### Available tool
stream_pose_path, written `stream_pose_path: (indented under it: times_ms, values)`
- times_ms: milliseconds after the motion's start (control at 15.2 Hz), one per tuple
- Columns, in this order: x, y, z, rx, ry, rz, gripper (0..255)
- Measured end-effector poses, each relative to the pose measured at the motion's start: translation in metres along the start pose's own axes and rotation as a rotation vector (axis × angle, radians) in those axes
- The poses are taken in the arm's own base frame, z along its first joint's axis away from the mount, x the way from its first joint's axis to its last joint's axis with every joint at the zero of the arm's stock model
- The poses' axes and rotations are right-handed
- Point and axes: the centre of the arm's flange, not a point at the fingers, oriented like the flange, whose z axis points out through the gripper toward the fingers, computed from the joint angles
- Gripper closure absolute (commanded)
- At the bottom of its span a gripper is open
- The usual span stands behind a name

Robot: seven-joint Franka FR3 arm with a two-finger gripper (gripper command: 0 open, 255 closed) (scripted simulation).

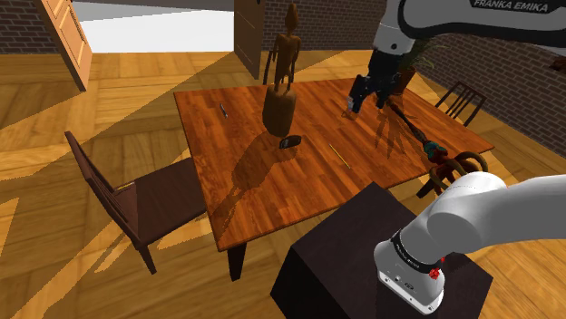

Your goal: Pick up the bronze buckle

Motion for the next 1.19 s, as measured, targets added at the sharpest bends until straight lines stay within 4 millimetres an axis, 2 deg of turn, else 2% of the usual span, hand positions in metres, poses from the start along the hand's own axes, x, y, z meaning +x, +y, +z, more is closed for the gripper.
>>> stream_pose_path:
  times_ms: [726, 924, 1188]
  values:
    - [0.095, -0.035, 0.1, -0.001, 0.02, 0.106, 0]
    - [0.127, -0.041, 0.122, -0.001, 0.026, 0.136, 0]
    - [0.163, -0.045, 0.161, -0.001, 0.033, 0.174, 0]
